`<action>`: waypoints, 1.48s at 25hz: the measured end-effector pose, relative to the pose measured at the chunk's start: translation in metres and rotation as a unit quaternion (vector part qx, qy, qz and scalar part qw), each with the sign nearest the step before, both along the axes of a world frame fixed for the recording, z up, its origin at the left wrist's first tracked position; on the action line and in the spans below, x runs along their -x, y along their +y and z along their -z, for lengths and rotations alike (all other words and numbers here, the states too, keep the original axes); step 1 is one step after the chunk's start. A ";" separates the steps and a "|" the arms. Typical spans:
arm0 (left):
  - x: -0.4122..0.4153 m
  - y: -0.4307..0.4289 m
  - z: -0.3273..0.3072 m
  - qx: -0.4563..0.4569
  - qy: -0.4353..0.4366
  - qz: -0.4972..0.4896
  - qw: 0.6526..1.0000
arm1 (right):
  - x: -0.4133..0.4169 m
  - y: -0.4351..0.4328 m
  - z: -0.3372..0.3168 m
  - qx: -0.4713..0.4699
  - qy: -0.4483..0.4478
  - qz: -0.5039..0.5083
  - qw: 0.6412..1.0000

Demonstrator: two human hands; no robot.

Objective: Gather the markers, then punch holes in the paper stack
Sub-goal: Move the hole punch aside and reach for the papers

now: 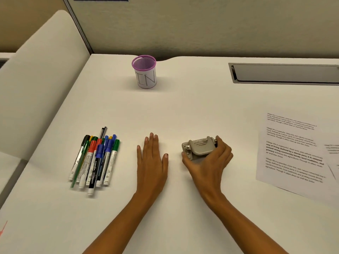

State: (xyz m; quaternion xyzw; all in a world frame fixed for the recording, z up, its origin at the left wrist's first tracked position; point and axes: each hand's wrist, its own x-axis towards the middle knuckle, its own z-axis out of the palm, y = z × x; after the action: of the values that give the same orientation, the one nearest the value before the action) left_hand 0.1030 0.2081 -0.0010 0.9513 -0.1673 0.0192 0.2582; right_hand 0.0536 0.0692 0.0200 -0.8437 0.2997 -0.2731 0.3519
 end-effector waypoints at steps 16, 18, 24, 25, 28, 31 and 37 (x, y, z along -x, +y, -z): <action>-0.008 -0.224 0.010 -0.091 0.006 0.089 0.992 | -0.001 -0.230 -0.032 0.036 -0.036 0.096 0.994; -0.007 -0.231 0.015 -0.103 -0.016 0.072 0.992 | -0.008 -0.255 -0.032 0.032 -0.035 0.090 0.995; -0.005 -0.234 0.016 -0.112 -0.045 0.052 0.991 | -0.060 -0.313 -0.029 0.028 -0.003 0.100 0.995; -0.004 -0.235 0.016 -0.112 -0.044 0.049 0.991 | -0.070 -0.321 -0.026 0.031 0.010 0.101 0.994; -0.003 -0.238 0.014 -0.112 -0.044 0.041 0.992 | -0.100 -0.341 -0.016 0.035 0.050 0.106 0.993; -0.003 -0.241 0.013 -0.111 -0.044 0.037 0.992 | -0.126 -0.356 -0.003 0.038 0.085 0.103 0.990; -0.004 -0.243 0.011 -0.108 -0.039 0.036 0.993 | -0.156 -0.371 0.017 0.083 0.118 0.098 0.985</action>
State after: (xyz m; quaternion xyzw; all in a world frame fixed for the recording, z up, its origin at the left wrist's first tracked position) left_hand 0.1071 -0.0351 -0.0116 0.9654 -0.2127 0.0287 0.1481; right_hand 0.2094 -0.3013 0.0028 -0.8628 0.3968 -0.2289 0.2139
